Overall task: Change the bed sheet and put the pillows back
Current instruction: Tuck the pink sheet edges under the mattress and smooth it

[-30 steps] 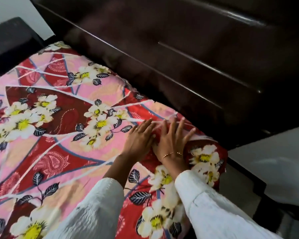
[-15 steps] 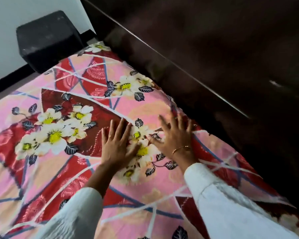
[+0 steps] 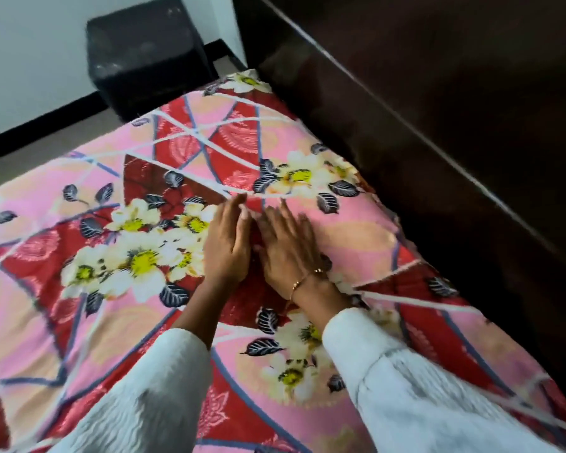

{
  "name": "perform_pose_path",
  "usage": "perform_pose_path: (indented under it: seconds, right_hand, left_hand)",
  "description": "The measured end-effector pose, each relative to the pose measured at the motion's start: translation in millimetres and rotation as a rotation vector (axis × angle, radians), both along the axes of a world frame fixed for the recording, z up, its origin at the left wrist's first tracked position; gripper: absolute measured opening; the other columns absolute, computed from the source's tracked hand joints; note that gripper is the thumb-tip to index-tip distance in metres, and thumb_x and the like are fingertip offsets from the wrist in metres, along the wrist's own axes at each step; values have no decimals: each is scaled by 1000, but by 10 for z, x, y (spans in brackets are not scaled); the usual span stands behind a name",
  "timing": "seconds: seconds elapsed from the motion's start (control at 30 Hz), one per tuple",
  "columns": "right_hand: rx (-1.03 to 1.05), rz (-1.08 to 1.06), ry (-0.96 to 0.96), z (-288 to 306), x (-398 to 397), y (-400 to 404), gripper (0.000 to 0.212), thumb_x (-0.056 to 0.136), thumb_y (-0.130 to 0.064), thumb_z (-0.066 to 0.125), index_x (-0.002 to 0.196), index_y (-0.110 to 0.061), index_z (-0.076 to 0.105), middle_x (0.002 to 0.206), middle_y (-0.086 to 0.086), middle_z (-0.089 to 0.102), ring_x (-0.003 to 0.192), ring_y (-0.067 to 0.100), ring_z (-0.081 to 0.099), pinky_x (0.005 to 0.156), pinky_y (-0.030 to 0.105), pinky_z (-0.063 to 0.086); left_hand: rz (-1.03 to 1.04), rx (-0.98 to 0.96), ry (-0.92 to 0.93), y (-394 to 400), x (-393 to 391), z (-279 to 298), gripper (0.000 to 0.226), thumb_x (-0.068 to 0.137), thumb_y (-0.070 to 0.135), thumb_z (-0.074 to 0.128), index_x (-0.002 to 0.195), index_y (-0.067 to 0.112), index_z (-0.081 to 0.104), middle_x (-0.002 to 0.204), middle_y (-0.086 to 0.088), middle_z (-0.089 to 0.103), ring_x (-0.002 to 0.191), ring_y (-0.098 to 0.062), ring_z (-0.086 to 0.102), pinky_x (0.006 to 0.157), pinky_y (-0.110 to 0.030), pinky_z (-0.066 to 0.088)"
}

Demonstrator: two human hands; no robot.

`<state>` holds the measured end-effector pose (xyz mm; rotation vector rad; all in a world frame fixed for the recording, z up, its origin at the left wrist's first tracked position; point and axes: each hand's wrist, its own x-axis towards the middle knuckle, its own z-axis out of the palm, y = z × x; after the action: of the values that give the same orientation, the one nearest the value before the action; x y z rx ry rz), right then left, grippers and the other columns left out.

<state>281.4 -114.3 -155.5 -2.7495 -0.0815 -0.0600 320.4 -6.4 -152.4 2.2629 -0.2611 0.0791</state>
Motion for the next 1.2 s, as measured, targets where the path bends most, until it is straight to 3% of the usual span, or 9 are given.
perform_pose_path:
  seconds: [0.13, 0.27, 0.37, 0.47, 0.53, 0.7, 0.93, 1.07, 1.2]
  right_hand:
    - [-123, 85, 133, -104, 345, -87, 64, 93, -53, 33, 149, -26, 16, 158, 0, 4, 145, 21, -5, 113, 49, -8]
    - [-201, -34, 120, -126, 641, -425, 76, 86, -66, 34, 149, -29, 12, 158, 3, 1, 145, 26, -3, 113, 51, -3]
    - [-172, -241, 214, -110, 867, -526, 82, 84, -68, 36, 149, -25, 11, 157, 12, -2, 142, 37, -8, 110, 58, -4]
    - [-182, -422, 228, -6, 1143, -479, 76, 90, -59, 36, 149, -17, 13, 154, 22, 3, 141, 41, -10, 109, 61, -7]
    - [-190, -273, 74, 74, 1356, -338, 63, 95, -47, 34, 148, -17, 18, 155, 17, 11, 143, 35, -1, 112, 55, 1]
    - [-114, 149, 49, -29, 1815, 48, 47, 99, -38, 28, 145, -27, 27, 156, 4, 15, 145, 23, 4, 116, 45, 6]
    - [-149, -161, 144, -176, 2372, -192, 73, 88, -66, 30, 148, -30, 13, 157, 11, 1, 143, 36, -1, 111, 58, 1]
    - [-53, -399, 228, -131, 2570, -307, 74, 91, -59, 31, 149, -18, 11, 155, 21, 3, 142, 40, 4, 111, 56, 8]
    - [-127, -53, -4, -78, 2628, 96, 56, 96, -46, 31, 146, -21, 25, 155, 10, 14, 144, 29, 3, 114, 52, 6]
  left_hand:
    - [56, 452, -47, 383, 324, -158, 63, 90, 47, 29, 130, 3, 51, 142, -17, 43, 138, -36, 28, 113, -45, 24]
    - [-88, 668, -13, 305, 566, -181, 85, 77, 67, 10, 147, 21, 26, 156, -4, 19, 145, -30, 6, 117, -43, 4]
    - [-138, 761, -1, 207, 806, -129, 86, 72, 78, 17, 146, 34, 25, 155, 5, 19, 145, -23, 11, 115, -42, 10]
    - [-149, 779, -81, 222, 1134, 6, 76, 70, 73, 31, 132, 33, 51, 139, 3, 48, 129, -29, 38, 100, -43, 30]
    - [-190, 751, -190, 241, 1264, -9, 72, 74, 66, 30, 122, 22, 61, 126, -7, 56, 116, -34, 47, 94, -46, 33]
    - [-77, 683, -198, 228, 1260, -299, 82, 77, 62, 30, 137, 7, 42, 138, -15, 42, 136, -31, 29, 114, -52, 13]
    - [-61, 696, -177, 259, 1308, -363, 90, 82, 68, 18, 149, 9, 19, 156, -9, 14, 145, -26, 7, 117, -46, 2]
    - [-61, 710, -185, 254, 1297, -368, 87, 83, 67, 19, 149, 9, 20, 156, -9, 16, 145, -26, 8, 117, -48, 4]
    - [-57, 729, -190, 255, 1304, -399, 86, 84, 66, 20, 148, 8, 23, 155, -11, 20, 145, -27, 10, 117, -48, 4]
